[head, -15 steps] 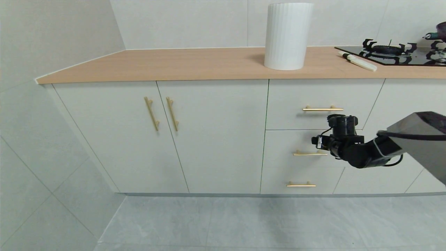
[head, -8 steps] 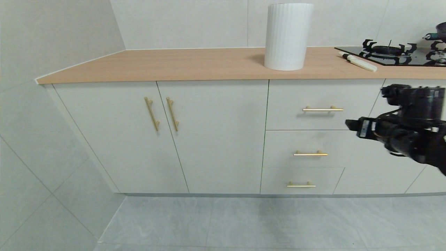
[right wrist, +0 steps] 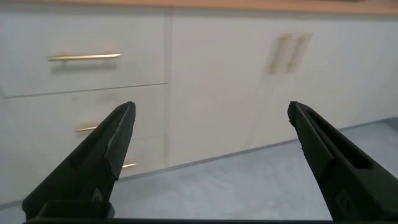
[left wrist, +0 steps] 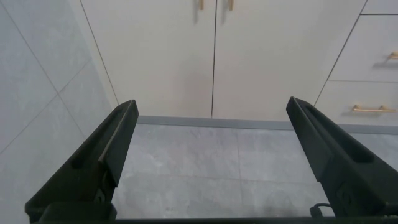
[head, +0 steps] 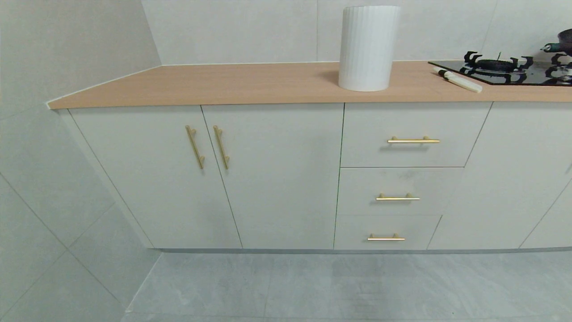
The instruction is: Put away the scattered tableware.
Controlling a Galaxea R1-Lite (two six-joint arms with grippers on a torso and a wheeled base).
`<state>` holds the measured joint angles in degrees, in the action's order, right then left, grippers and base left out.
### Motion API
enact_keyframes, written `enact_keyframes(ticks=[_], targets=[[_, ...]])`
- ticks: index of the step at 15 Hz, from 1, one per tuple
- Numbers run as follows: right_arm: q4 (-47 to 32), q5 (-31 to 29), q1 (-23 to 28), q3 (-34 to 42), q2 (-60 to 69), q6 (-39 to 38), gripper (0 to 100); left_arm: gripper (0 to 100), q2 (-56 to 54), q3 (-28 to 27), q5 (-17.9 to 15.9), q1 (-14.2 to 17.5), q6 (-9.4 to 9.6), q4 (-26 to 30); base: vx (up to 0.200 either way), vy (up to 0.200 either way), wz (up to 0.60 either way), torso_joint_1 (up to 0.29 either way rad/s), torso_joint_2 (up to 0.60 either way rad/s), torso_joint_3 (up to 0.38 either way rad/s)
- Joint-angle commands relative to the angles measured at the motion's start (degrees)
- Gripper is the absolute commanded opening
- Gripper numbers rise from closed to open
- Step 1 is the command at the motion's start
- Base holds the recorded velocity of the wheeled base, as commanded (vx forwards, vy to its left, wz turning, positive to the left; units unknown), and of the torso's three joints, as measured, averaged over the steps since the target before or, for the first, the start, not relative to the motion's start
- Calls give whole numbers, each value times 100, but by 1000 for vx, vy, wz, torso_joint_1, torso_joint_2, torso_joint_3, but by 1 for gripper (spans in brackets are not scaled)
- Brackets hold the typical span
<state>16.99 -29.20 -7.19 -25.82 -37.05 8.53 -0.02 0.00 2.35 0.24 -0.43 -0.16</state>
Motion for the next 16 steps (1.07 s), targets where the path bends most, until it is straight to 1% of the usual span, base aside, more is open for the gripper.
enact_keyframes(ticks=[1,3,4,5,7,8,9,10,11,13,14,16], targets=[[-1480,-16,491,367,2703,272,100,100,2,0,2,2,-1,-2,0,0,0,0,0,0],[-1893,54,500,420,3344,263,100,100,2,0,2,2,-1,-2,0,0,0,0,0,0],[-1945,107,667,508,3555,228,100,100,2,0,2,2,-1,-2,0,0,0,0,0,0],[-1919,301,719,666,3705,193,100,100,2,0,11,2,-1,-2,0,0,0,0,0,0],[-1541,450,719,1167,3705,-115,100,100,2,0,2,2,-1,-2,0,0,0,0,0,0],[-1374,933,719,1615,3705,-352,100,100,2,0,2,2,-1,-2,0,0,0,0,0,0],[-1277,1276,719,1826,3705,-440,100,100,2,0,2,2,-1,-2,0,0,0,0,0,0],[-1023,1997,719,2433,3705,-695,100,100,2,0,2,2,-1,-2,0,0,0,0,0,0],[-1031,2348,719,2582,3705,-783,100,100,2,0,2,2,-1,-2,0,0,0,0,0,0],[-1427,2621,719,2582,3705,-994,100,100,2,0,2,2,-1,-2,0,0,0,0,0,0],[-1805,2717,719,2556,3705,-994,100,100,2,0,2,2,-1,-2,0,0,0,0,0,0],[-1717,2867,719,2573,3705,-968,100,100,2,0,2,2,8,-2,0,0,0,0,0,0]])
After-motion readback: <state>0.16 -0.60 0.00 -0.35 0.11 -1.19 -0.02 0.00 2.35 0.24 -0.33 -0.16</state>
